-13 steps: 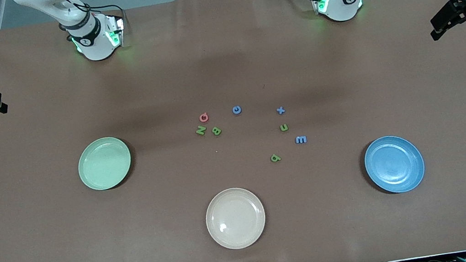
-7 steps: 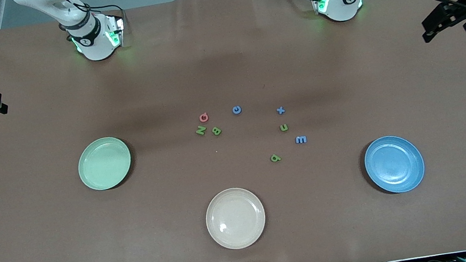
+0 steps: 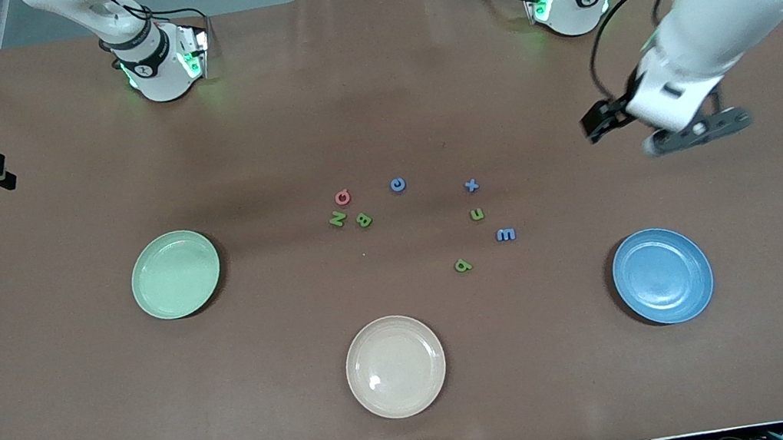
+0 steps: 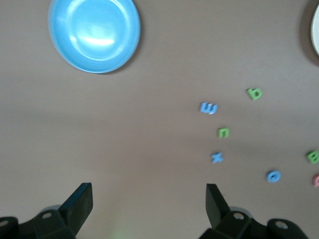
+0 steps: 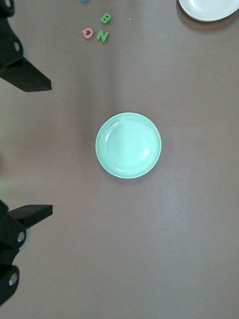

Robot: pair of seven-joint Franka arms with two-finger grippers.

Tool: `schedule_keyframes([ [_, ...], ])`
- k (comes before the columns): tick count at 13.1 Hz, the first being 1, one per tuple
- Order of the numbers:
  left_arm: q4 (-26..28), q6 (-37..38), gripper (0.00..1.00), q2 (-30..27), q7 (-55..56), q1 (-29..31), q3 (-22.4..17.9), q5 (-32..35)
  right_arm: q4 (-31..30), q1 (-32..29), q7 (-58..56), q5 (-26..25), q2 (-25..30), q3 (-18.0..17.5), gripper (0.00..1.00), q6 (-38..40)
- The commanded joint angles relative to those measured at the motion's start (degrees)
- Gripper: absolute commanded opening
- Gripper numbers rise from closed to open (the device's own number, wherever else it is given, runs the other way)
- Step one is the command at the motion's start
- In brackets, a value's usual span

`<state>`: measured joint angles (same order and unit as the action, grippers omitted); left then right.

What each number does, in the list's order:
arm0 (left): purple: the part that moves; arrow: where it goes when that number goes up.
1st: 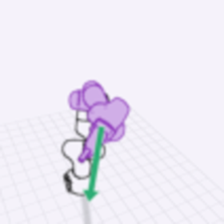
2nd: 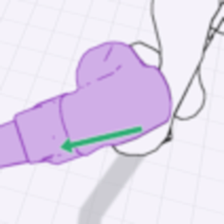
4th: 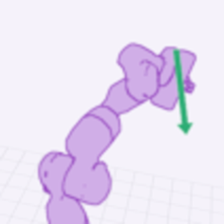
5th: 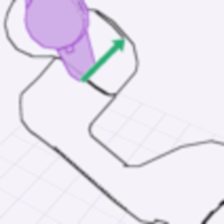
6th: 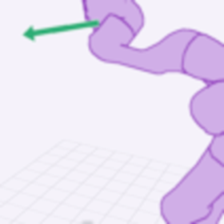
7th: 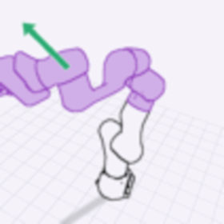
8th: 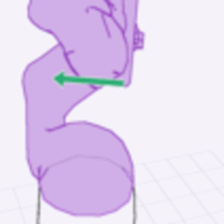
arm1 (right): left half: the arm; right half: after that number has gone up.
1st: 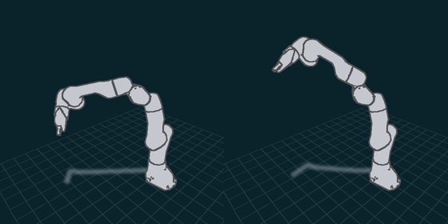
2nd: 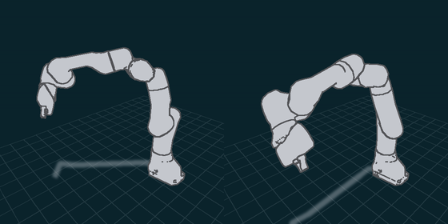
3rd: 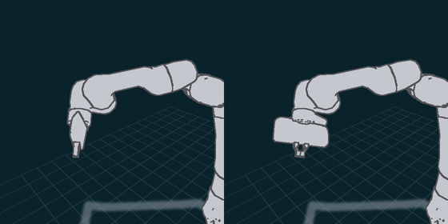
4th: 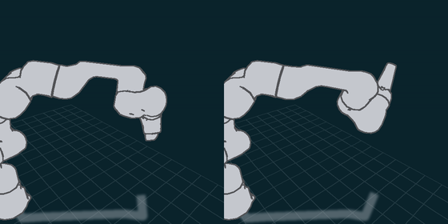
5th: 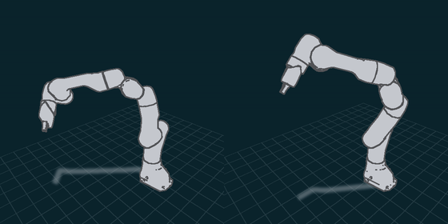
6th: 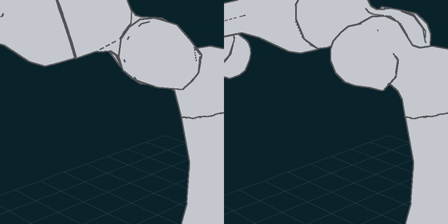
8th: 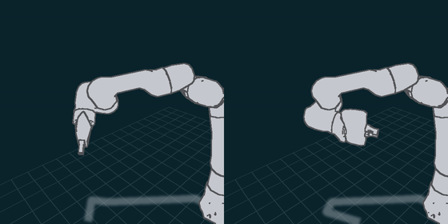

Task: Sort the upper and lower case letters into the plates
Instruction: 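Reach the left gripper to the blue letter e and grasp it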

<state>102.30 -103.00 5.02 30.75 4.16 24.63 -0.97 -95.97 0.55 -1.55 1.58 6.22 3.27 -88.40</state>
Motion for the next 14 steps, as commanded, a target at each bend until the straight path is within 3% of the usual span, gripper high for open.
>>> schedule_keyframes([
  [1,0.7,-7.2,1.00,6.7,10.5,-2.1,2.2,0.4,-0.9,-0.5,-0.6,0.2,1.7,-0.3,1.00,-0.3],
  [5,2.4,-19.3,1.00,16.7,24.8,-8.1,2.2,6.5,1.4,-1.2,0.0,0.4,-3.4,0.0,1.00,-0.2],
  [9,2.5,-27.4,0.88,25.5,40.2,-10.5,2.2,14.1,5.2,-0.5,-0.5,0.1,-14.2,-0.1,1.00,-2.2],
  [10,2.6,-27.4,0.86,26.3,40.7,-10.0,2.1,15.7,4.6,-0.4,0.8,1.0,-14.3,-0.2,1.00,-2.6],
  [12,2.6,-29.0,0.81,29.2,41.0,-9.5,2.0,21.9,3.1,2.0,11.8,4.6,-14.3,-0.3,1.00,-3.8],
  [14,2.6,-33.3,0.79,32.1,41.0,-9.0,1.9,24.4,-0.4,6.2,20.1,4.9,-14.3,-0.3,1.00,-7.5],
])
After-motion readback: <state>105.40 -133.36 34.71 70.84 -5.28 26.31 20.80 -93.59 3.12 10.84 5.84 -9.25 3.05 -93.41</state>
